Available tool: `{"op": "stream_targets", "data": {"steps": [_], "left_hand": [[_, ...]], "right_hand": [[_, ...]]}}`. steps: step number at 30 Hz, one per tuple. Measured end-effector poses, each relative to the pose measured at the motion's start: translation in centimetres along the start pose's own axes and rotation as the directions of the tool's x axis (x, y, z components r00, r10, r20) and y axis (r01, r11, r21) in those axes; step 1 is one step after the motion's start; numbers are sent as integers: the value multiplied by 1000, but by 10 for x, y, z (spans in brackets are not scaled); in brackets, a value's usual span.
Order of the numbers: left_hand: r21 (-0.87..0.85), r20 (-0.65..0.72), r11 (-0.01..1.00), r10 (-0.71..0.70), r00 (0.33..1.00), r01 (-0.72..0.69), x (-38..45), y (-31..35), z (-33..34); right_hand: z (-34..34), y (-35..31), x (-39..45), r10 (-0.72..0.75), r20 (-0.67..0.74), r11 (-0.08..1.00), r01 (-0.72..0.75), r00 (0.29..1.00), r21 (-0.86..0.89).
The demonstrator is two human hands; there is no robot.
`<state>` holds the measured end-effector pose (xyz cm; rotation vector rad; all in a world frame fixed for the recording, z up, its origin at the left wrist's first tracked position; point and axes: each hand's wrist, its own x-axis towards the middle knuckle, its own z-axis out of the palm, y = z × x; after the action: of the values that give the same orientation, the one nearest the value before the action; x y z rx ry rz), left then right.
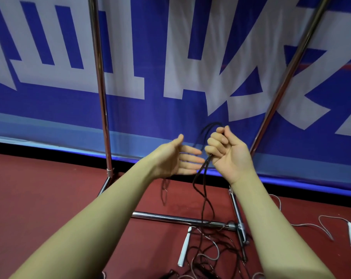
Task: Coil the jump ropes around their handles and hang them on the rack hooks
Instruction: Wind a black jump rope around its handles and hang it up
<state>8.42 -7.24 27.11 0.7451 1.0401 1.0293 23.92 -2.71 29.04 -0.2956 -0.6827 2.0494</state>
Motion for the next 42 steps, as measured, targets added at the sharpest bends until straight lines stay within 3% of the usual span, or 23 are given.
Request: {"op": "stream_targets", "data": {"steps": [5,9,12,14,17,22,25,32,34,36,39,42], "left_hand": [[132,169,989,-84,982,62,-2,-6,9],[274,167,955,68,984,-112,-5,-5,11],[228,114,956,164,980,-186,-5,-1,13],[122,49,964,232,972,-236,-5,4,15],[-112,-62,932,339,939,-344,-5,17,16],[-337,-269,809,408,873,-482,-2,27,10],[-400,-346,751,408,845,-526,3,22,9],[-490,-467,638,384,797,-595,6,18,-3],[-455,-432,681,395,811,-574,6,14,-4],[-384,-336,795,354,873,-470,7,8,-3],[-128,-139,980,134,981,-152,9,-6,0],[107,75,991,-92,993,83,9,-19,4]], "right_hand": [[-9,-4,2,-97,-154,981,121,983,152],[-16,-9,5,-149,-238,963,195,960,183],[-20,-8,7,-149,-275,967,198,950,159],[-25,-6,7,-94,-265,992,112,960,53],[-32,-1,7,45,-224,961,-103,973,-255],[-35,13,2,209,-189,645,-280,960,-711],[-33,18,-2,320,-155,550,-316,935,-773],[-20,17,-3,308,-32,814,-280,951,-509],[-13,13,-2,240,-7,877,-220,971,-426],[-7,10,-2,142,3,935,-133,990,-328],[-5,7,0,11,-23,982,-15,1000,-190],[-6,7,3,-95,-91,994,89,991,-60]]}}
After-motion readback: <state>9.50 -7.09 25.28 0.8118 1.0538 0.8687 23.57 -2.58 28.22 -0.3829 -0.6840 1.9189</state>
